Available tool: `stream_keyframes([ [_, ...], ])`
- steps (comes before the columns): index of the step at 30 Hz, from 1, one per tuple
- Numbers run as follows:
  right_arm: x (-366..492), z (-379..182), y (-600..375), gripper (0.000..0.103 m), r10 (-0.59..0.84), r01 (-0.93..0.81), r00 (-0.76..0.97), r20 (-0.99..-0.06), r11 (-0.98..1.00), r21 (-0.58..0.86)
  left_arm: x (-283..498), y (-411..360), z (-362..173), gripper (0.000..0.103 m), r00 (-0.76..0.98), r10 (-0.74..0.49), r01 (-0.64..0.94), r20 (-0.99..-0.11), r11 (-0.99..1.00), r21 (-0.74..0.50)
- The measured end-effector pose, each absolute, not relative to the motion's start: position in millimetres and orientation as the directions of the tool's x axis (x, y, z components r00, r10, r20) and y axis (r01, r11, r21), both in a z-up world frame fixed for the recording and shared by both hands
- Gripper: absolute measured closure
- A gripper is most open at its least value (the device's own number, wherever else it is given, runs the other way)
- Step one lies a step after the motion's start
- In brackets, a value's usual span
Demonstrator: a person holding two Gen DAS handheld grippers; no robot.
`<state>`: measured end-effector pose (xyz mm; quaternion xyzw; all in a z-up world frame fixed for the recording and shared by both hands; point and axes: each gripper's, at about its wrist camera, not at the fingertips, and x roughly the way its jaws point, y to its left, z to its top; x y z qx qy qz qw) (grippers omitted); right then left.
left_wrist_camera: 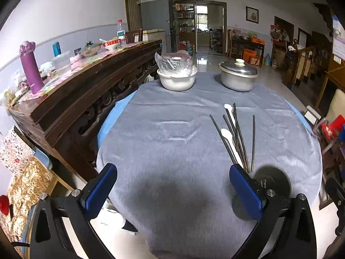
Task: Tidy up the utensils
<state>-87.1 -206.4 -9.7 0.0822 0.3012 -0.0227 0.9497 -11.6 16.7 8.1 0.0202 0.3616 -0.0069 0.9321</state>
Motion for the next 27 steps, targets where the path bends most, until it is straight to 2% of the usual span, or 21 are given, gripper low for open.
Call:
stream_keyframes([
  [5, -53, -8, -229, 0.000, 0.041, 0.101, 0.806, -0.591, 0.973, 0.205, 30, 22, 6, 0.000, 0.713, -0.026, 0.034, -0.701, 0.999, -0.003],
  [11, 19, -17, -257, 0.003, 0.111, 0.093, 0.763, -0.636, 0.956, 0.278, 95, 10, -12, 0.000, 0.670, -0.024, 0.063, -0.742, 0.998, 0.024],
  [13, 50, -26, -266, 0.010, 0.135, 0.097, 0.731, -0.669, 0.950, 0.298, 120, 6, -21, 0.000, 0.639, -0.041, 0.070, -0.768, 0.998, 0.005],
  [14, 71, -33, -273, 0.018, 0.162, 0.104, 0.706, -0.689, 0.939, 0.327, 134, 3, -27, 0.002, 0.618, -0.053, 0.079, -0.784, 0.997, -0.006],
  [15, 85, -38, -275, 0.021, 0.179, 0.104, 0.697, -0.694, 0.933, 0.344, 145, 0, -32, 0.003, 0.597, -0.063, 0.086, -0.800, 0.996, -0.014],
  [17, 125, -52, -286, 0.029, 0.228, 0.120, 0.651, -0.724, 0.911, 0.394, 172, -6, -42, 0.013, 0.545, -0.106, 0.110, -0.832, 0.992, -0.055],
  [23, 212, -89, -301, 0.049, 0.248, 0.201, 0.554, -0.795, 0.886, 0.417, 239, -23, -69, 0.037, 0.388, -0.201, 0.095, -0.900, 0.979, -0.178],
  [27, 253, -111, -303, 0.054, 0.235, 0.260, 0.486, -0.842, 0.881, 0.396, 267, -39, -82, 0.039, 0.312, -0.243, 0.085, -0.919, 0.970, -0.227],
])
